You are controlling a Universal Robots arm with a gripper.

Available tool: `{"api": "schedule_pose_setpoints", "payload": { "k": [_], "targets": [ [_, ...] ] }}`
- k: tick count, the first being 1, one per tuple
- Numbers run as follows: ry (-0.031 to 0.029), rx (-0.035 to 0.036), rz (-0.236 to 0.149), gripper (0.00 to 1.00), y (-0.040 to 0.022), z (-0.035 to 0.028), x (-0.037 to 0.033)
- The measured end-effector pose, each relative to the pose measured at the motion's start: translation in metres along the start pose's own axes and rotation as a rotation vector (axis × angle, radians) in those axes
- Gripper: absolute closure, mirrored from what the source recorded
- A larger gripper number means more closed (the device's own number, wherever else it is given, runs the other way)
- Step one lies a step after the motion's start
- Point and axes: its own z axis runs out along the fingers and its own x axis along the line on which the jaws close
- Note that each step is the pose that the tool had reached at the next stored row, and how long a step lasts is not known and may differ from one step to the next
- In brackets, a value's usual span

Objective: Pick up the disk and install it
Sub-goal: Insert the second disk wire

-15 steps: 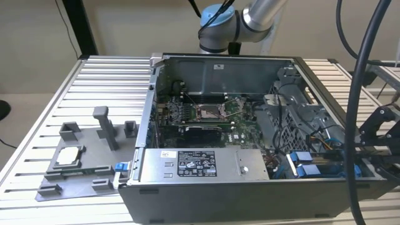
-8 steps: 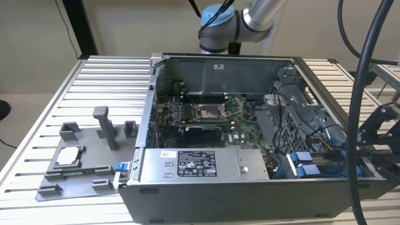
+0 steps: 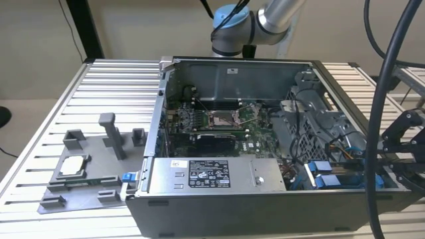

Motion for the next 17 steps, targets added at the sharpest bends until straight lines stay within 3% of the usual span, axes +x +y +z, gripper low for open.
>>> {"api": "schedule_pose_setpoints", "payload": {
  "k": [1, 2, 5, 10, 17],
  "targets": [
    [-0.0020, -0.0015, 0.008, 0.00, 0.0000, 0.0000, 0.0000],
    [-0.0043, -0.0024, 0.017, 1.00, 0.0000, 0.0000, 0.0000],
    [-0.0082, 0.0017, 0.034, 1.00, -0.0001, -0.0001, -0.0001],
    [-0.0111, 0.0172, 0.062, 1.00, 0.0027, 0.0003, -0.0006],
    [-0.0112, 0.0226, 0.070, 1.00, 0.0177, 0.0024, -0.0035]
  ]
}}
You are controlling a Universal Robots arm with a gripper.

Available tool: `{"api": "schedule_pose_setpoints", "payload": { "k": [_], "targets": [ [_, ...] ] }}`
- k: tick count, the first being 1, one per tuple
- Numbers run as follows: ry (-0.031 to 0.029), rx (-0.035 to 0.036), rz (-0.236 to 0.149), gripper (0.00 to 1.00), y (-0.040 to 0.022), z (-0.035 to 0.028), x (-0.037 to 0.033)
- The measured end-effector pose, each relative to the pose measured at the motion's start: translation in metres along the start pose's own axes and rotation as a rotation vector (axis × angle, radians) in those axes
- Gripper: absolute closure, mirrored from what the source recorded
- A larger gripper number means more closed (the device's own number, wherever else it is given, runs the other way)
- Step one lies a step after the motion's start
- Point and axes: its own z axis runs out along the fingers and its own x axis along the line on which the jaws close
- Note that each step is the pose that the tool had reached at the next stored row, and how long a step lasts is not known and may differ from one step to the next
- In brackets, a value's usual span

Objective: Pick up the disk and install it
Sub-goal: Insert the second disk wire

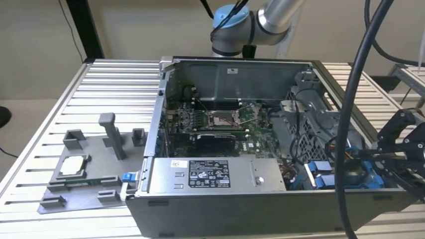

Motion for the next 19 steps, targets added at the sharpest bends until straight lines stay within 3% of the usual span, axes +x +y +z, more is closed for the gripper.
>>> {"api": "schedule_pose_setpoints", "payload": {
  "k": [5, 15, 19],
  "targets": [
    [0.0000, 0.0001, 0.000, 1.00, 0.0129, 0.0014, -0.0016],
    [0.0002, 0.0001, 0.000, 1.00, 0.0299, 0.0033, -0.0037],
    [0.0121, -0.0013, 0.002, 1.00, 0.0360, 0.0039, -0.0045]
  ]
}}
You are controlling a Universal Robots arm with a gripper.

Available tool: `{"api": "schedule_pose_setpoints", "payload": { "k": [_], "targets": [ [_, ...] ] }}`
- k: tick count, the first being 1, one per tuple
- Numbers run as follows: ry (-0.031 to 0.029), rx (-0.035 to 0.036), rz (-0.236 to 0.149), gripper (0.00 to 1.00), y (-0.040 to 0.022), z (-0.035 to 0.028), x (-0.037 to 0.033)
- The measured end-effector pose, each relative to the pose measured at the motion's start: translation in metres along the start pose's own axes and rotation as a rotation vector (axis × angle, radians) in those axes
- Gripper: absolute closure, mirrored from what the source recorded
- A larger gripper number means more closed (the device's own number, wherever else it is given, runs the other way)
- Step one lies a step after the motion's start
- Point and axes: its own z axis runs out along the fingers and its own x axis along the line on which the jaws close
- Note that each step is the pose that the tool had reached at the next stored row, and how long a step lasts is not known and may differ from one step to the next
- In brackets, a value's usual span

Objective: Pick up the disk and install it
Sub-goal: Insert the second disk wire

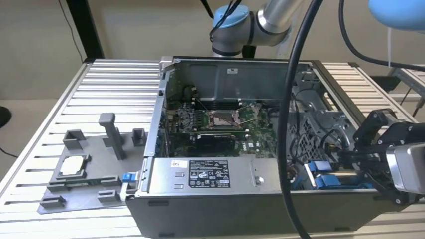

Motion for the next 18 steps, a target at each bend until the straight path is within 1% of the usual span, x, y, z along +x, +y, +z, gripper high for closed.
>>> {"api": "schedule_pose_setpoints", "payload": {
  "k": [1, 7, 8, 10, 11, 12, 13, 14, 15, 17, 18],
  "targets": [
    [0.0028, -0.0003, 0.000, 1.00, 0.0016, 0.0002, -0.0002],
    [0.0044, -0.0002, 0.001, 1.00, 0.0087, 0.0010, -0.0010],
    [0.0065, -0.0004, 0.001, 1.00, 0.0100, 0.0011, -0.0012],
    [0.0136, -0.0012, 0.002, 1.00, 0.0128, 0.0014, -0.0015],
    [0.0184, -0.0019, 0.003, 1.00, 0.0142, 0.0016, -0.0017],
    [0.0255, -0.0027, 0.003, 1.00, 0.0155, 0.0017, -0.0019],
    [0.0343, -0.0037, 0.004, 1.00, 0.0168, 0.0019, -0.0020],
    [0.0445, -0.0050, 0.006, 1.00, 0.0179, 0.0020, -0.0022],
    [0.0577, -0.0066, 0.007, 1.00, 0.0188, 0.0021, -0.0023],
    [0.0807, -0.0093, 0.010, 1.00, 0.0206, 0.0023, -0.0025],
    [0.0874, -0.0100, 0.011, 1.00, 0.0212, 0.0023, -0.0026]
  ]
}}
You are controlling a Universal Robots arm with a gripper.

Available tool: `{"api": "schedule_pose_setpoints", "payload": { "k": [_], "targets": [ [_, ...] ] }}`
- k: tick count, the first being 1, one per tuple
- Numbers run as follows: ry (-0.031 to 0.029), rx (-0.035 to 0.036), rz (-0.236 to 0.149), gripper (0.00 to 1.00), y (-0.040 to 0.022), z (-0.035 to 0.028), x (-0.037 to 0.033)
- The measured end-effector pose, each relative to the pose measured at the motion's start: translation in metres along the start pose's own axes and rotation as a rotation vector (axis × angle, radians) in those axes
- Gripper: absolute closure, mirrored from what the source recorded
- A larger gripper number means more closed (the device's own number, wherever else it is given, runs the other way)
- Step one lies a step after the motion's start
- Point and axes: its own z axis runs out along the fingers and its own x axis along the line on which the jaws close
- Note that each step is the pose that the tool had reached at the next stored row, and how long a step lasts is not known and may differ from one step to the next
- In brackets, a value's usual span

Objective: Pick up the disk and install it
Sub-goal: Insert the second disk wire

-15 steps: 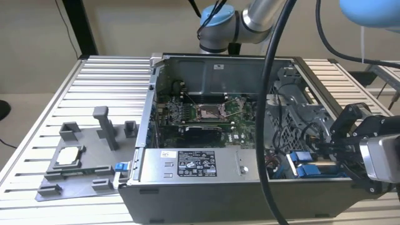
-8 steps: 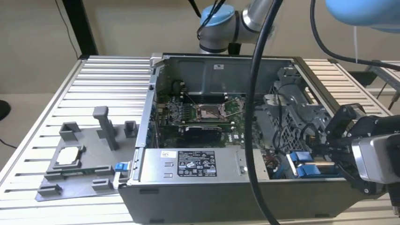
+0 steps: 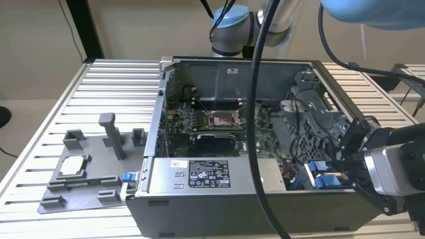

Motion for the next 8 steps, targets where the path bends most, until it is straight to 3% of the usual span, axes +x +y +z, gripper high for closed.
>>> {"api": "schedule_pose_setpoints", "payload": {
  "k": [2, 6, 8],
  "targets": [
    [0.0062, -0.0004, 0.001, 1.00, 0.0006, -0.0015, -0.0009],
    [0.0125, 0.0005, 0.005, 1.00, 0.0012, -0.0088, -0.0055],
    [0.0196, 0.0006, 0.007, 1.00, 0.0014, -0.0096, -0.0061]
  ]
}}
